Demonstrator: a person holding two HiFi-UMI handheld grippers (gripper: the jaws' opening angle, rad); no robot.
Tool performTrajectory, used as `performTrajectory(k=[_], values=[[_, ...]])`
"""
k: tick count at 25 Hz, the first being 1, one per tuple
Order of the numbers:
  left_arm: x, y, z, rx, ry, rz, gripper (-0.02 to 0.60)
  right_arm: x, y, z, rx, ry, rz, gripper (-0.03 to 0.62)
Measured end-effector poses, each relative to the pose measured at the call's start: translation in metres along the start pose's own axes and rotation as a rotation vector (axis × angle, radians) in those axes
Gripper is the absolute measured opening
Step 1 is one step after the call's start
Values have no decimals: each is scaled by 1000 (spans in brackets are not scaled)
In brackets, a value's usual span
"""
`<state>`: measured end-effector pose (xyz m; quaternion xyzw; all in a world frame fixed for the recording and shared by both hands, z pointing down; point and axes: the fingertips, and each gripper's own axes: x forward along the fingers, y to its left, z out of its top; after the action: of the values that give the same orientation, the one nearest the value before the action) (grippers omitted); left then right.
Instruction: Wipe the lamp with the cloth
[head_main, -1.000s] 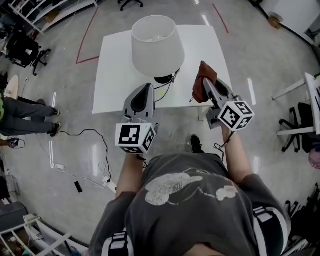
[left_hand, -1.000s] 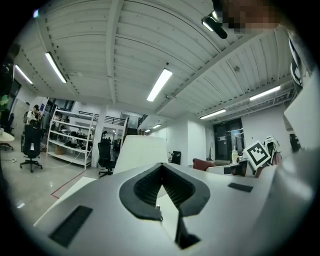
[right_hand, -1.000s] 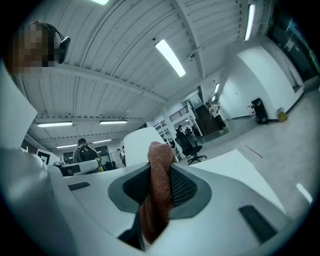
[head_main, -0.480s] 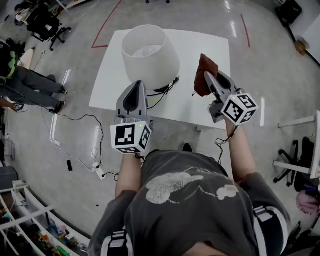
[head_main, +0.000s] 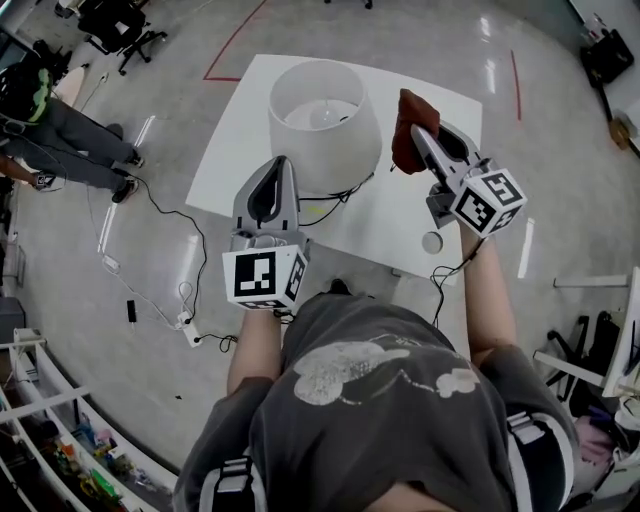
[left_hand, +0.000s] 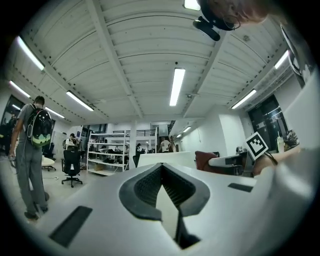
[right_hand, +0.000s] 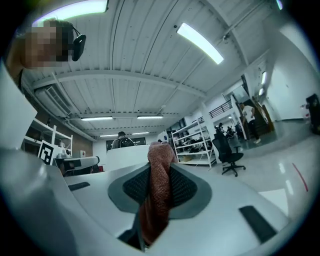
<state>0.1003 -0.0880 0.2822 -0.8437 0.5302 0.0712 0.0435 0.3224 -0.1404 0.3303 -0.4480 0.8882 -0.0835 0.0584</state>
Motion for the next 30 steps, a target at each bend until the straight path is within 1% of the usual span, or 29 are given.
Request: performTrajectory(k=[2,5,10,12,17,21,23,26,30], values=[[8,10,0,-32,-4,4,8,16,-3,5,-41,20,27,86],[17,16,4,-51,-11,0,8,40,-11,16,-101,53,60,86],[23,10,-1,-122,4,7,8,75,-19,40,-103,17,172,86],[27,13,0,-117,6,27,8,93,-18,45,-119,24,213,86],[29,25,6,-95,9,100,8,133,-12,48,-114,47,344,86],[26,15,9,-72,20,115,8,146,-7,42,-128,89,451,86],[26,11,6,-71,21,129,8,150,-7,36,-130,115,491,86],[24,8,0,-79,36,142,8,153,-9,29,-104,126,528,86],[21,10,0,-89,58,154,8,155,-16,19,-87,180,506,86]])
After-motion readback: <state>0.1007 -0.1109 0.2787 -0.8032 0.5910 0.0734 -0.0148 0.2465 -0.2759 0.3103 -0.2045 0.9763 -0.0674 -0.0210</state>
